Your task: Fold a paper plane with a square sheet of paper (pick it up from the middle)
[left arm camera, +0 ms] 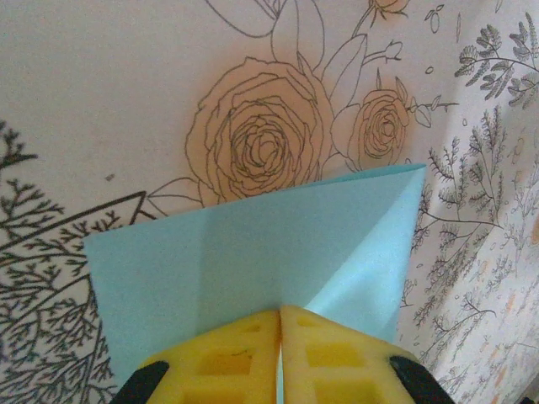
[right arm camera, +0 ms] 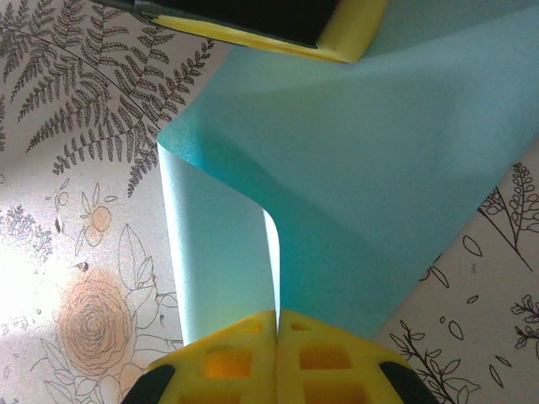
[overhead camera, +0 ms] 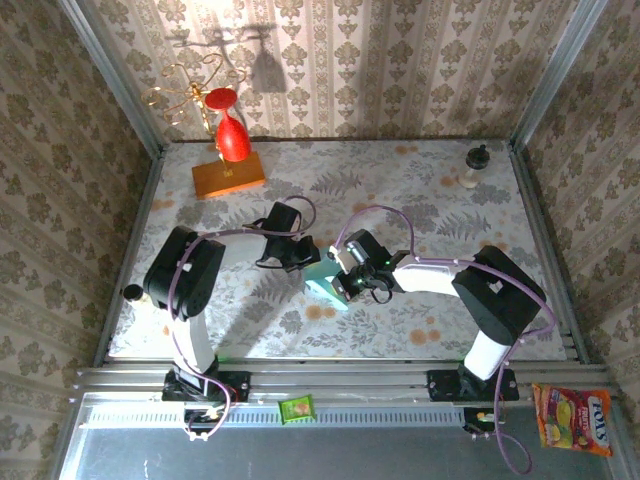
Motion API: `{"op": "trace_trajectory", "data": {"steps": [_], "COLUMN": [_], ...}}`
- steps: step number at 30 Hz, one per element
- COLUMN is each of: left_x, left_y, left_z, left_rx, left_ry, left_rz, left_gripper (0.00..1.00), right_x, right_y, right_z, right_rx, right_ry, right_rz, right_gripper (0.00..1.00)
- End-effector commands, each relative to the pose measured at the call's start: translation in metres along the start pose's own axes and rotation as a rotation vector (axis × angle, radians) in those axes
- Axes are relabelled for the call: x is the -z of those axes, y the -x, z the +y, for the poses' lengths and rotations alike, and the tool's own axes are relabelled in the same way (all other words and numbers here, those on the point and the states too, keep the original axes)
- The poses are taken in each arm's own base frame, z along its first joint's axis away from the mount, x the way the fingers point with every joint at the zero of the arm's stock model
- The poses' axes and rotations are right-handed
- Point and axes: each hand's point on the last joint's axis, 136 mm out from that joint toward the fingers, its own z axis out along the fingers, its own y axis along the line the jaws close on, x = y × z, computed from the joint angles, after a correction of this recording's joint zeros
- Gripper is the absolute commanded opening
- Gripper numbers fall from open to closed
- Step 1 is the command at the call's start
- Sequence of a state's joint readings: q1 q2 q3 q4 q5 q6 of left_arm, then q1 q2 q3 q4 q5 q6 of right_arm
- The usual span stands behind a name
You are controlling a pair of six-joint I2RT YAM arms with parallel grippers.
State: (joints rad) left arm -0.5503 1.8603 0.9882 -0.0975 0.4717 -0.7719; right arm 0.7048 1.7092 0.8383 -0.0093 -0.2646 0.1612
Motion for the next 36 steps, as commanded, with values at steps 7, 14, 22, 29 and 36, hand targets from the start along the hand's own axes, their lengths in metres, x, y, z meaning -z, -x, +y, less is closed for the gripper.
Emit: {"op": "trace_trajectory", "data": {"steps": [7, 14, 22, 29, 36], "left_x": [-0.012, -0.012, -0.012, -0.012, -0.012], "left_y": [-0.017, -0.017, -0.017, -0.016, -0.015], "left_z": [0.019, 0.019, 0.019, 0.019, 0.019], "left_rx": [0.007, 0.007, 0.007, 0.010, 0.008], "left_ry": [0.063, 0.060, 0.060, 0.063, 0.063], "left_rz": [0.065, 0.066, 0.066, 0.062, 0.063], "left_gripper": [0.10, 0.10, 0.10, 0.10, 0.10], "right_x": [-0.004, -0.005, -0.007, 0.002, 0.007], "right_y": [-0.003, -0.005, -0.006, -0.006, -0.003], "right_z": [-0.003, -0.003, -0.004, -0.001, 0.001], "right_rx": [-0.021, -0.024, -0.028, -0.028, -0.030], "right_ry": [-0.009, -0.003, -0.012, -0.005, 0.000], "right_rz": [0.038, 0.049, 0.061, 0.058, 0.051], "right_gripper": [0.07, 0.07, 0.07, 0.07, 0.07]}}
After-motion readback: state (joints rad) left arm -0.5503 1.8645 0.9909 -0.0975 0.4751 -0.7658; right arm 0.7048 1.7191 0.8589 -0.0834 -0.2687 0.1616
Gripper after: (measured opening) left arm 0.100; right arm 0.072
